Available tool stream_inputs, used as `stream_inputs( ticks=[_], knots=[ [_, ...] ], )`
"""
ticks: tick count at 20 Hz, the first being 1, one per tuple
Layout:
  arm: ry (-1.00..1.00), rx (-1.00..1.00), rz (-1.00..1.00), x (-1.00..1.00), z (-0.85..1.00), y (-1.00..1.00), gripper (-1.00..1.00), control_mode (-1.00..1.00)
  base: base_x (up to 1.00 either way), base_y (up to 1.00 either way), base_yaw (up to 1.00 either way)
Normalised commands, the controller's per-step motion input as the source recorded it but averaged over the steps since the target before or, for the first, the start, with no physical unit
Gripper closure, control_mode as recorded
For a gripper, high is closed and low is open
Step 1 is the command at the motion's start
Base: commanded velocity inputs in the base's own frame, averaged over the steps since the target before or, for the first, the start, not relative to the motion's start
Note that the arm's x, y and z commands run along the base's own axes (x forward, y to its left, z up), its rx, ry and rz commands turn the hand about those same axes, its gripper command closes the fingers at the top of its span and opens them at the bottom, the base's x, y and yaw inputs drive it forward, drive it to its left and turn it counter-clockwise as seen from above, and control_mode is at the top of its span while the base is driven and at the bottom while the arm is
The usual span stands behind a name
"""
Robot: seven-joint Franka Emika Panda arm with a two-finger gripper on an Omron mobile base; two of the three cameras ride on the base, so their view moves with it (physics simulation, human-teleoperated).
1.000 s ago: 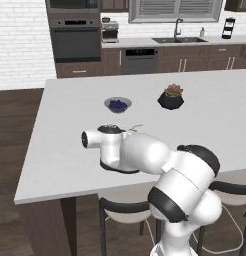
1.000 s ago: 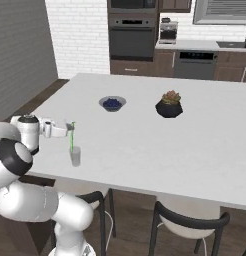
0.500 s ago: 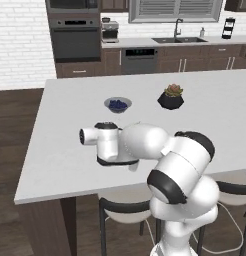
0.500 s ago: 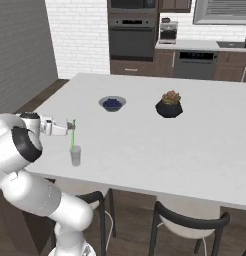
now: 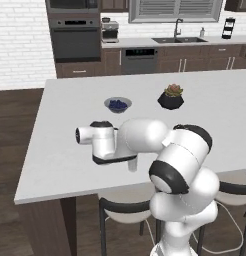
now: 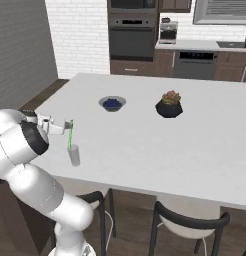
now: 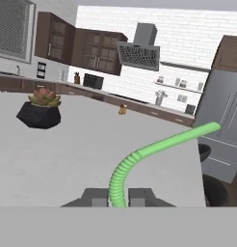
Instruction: Take a straw from the drawer in front and place it inside the glass cup on the dining counter.
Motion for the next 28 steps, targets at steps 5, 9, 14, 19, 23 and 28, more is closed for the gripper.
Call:
stream_inputs(
  ticks=[5, 9, 14, 19, 23, 28],
  knots=[
    [-0.02, 0.0, -0.05, 0.0, 0.01, 0.0, 1.0, -1.0, 0.0, 0.0, 0.0],
    [-0.04, 0.0, -0.05, 0.0, 0.05, 0.0, 1.0, -1.0, 0.0, 0.0, 0.0],
    [-0.04, 0.0, -0.04, -0.01, 0.08, 0.0, 1.0, -1.0, 0.0, 0.0, 0.0],
    [-0.05, 0.0, -0.07, -0.27, 0.16, 0.0, 1.0, -1.0, 0.0, 0.0, 0.0],
    [-0.03, 0.0, -0.09, -0.25, 0.1, 0.0, 1.0, -1.0, 0.0, 0.0, 0.0],
    [-0.05, 0.0, -0.08, -0.04, 0.1, -0.04, 1.0, -1.0, 0.0, 0.0, 0.0]
  ],
)
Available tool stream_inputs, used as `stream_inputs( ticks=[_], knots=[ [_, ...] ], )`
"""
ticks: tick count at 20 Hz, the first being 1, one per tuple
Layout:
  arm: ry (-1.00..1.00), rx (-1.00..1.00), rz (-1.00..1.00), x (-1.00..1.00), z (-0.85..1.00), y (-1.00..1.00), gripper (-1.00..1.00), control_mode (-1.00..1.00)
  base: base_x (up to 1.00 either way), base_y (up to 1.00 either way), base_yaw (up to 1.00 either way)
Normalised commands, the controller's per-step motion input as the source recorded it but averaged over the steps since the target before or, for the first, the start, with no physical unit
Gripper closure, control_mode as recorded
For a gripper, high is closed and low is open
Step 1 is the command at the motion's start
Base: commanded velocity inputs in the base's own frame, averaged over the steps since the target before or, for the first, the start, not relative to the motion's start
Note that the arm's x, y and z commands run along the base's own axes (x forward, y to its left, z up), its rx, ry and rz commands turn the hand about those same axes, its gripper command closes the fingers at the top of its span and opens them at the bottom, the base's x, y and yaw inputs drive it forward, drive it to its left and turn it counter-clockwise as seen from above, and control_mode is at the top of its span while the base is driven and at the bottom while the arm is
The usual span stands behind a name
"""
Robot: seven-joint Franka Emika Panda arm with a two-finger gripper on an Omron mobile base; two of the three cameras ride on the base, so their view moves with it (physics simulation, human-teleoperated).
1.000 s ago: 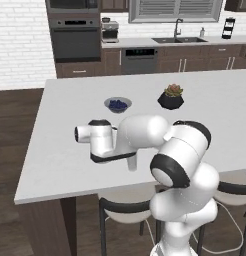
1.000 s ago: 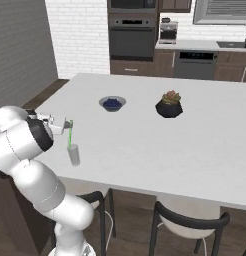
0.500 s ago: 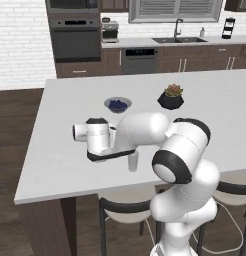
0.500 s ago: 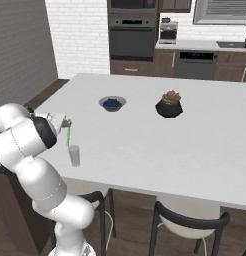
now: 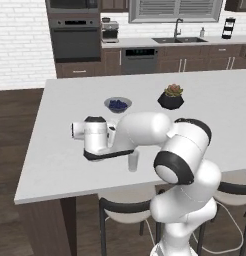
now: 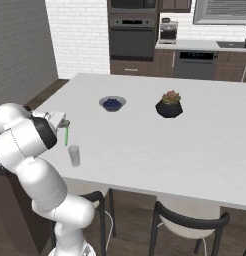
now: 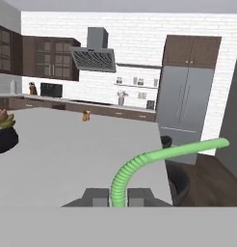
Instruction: Take a straw from the drawer in front and place it inside the glass cup on the dining counter.
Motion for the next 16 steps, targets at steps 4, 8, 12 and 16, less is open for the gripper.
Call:
stream_inputs(
  ticks=[4, 8, 12, 16],
  knots=[
    [-0.03, 0.0, -0.07, 0.0, 0.01, -0.15, 1.0, -1.0, 0.0, 0.0, 0.0],
    [-0.03, -0.01, -0.05, 0.0, 0.0, -0.17, 1.0, -1.0, 0.0, 0.0, 0.0],
    [-0.04, -0.01, -0.03, 0.0, 0.0, -0.22, 1.0, -1.0, 0.0, 0.0, 0.0],
    [-0.05, -0.01, -0.01, 0.0, -0.02, -0.18, 1.0, -1.0, 0.0, 0.0, 0.0]
  ],
)
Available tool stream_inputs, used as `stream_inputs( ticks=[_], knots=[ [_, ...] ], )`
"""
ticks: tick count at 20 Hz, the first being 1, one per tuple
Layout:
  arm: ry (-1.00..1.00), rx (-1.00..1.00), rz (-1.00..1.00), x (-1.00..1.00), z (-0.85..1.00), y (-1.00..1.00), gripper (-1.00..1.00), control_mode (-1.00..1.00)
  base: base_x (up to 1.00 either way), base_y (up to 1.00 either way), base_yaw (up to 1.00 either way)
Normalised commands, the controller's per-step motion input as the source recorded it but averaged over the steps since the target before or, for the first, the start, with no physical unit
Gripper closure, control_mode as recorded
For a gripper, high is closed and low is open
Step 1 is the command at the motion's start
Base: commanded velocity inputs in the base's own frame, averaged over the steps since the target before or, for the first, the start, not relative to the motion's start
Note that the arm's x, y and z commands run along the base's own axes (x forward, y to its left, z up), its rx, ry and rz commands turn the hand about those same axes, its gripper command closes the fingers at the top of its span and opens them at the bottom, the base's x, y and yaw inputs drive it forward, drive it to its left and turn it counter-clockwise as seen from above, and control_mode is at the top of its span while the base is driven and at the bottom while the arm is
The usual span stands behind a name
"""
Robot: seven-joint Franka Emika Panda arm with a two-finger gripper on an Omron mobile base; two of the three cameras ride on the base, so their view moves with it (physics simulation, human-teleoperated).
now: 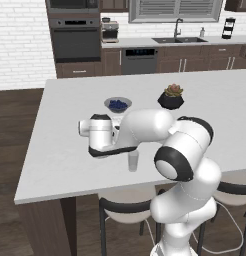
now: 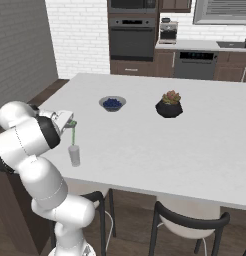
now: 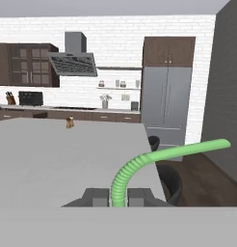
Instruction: Take a straw from the drawer in front and place it inside the glass cup on the dining counter.
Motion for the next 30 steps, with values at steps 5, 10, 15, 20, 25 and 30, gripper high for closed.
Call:
stream_inputs(
  ticks=[5, 10, 15, 20, 25, 30],
  knots=[
    [-0.05, 0.0, -0.01, -0.12, -0.08, -0.05, 1.0, -1.0, 0.0, 0.0, 0.0],
    [-0.04, 0.0, 0.0, -0.02, -0.14, 0.0, 1.0, -1.0, 0.0, 0.0, 0.0],
    [-0.04, 0.0, 0.0, 0.0, -0.19, 0.0, 1.0, -1.0, 0.0, 0.0, 0.0],
    [-0.03, 0.0, 0.0, 0.0, -0.23, 0.0, 1.0, -1.0, 0.0, 0.0, 0.0],
    [-0.03, 0.0, 0.0, 0.0, -0.25, 0.0, 1.0, -1.0, 0.0, 0.0, 0.0],
    [-0.04, 0.0, 0.0, 0.0, -0.18, 0.06, 1.0, -1.0, 0.0, 0.0, 0.0]
  ],
)
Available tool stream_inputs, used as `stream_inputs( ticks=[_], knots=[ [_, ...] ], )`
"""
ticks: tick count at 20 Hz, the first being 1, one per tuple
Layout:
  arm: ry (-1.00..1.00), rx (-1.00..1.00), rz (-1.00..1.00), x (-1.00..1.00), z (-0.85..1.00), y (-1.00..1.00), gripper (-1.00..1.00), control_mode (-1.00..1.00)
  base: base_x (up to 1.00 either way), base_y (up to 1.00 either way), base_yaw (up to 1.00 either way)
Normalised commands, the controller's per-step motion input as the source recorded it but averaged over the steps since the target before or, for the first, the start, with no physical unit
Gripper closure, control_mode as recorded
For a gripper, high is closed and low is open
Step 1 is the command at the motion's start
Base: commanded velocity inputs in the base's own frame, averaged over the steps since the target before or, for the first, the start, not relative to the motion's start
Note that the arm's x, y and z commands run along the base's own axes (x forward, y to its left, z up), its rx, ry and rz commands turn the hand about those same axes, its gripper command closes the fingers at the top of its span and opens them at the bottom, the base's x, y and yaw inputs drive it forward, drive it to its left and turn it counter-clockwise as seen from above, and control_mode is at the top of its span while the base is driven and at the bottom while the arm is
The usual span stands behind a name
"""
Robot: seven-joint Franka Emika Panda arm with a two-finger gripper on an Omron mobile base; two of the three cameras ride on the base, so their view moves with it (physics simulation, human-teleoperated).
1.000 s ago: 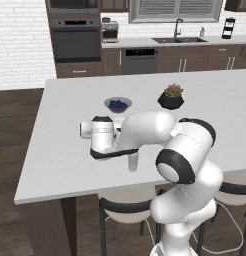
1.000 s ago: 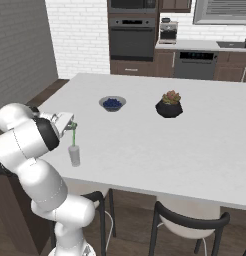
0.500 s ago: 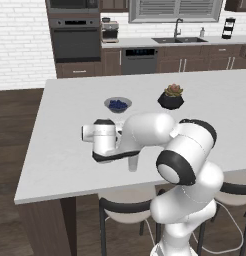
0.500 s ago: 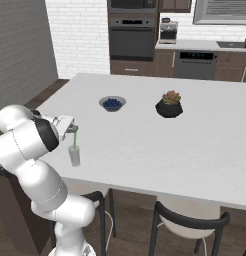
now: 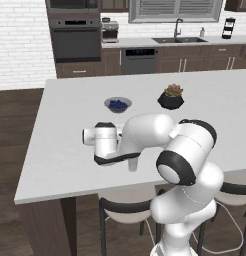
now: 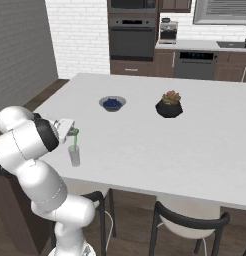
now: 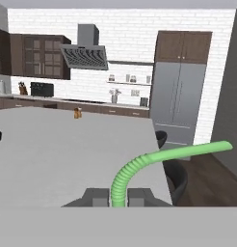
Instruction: Take a straw from the drawer in front and place it inside the glass cup on the dining counter.
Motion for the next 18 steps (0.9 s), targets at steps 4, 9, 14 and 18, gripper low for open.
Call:
stream_inputs(
  ticks=[4, 9, 14, 18],
  knots=[
    [-0.03, 0.0, 0.0, 0.01, -0.19, 0.13, 1.0, -1.0, 0.0, 0.0, 0.0],
    [-0.03, 0.0, 0.0, 0.01, -0.28, 0.09, 1.0, -1.0, 0.0, 0.0, 0.0],
    [-0.04, 0.0, 0.0, 0.0, -0.37, 0.04, 1.0, -1.0, 0.0, 0.0, 0.0],
    [-0.08, 0.0, 0.0, 0.0, -0.3, 0.0, 1.0, -1.0, 0.0, 0.0, 0.0]
  ],
)
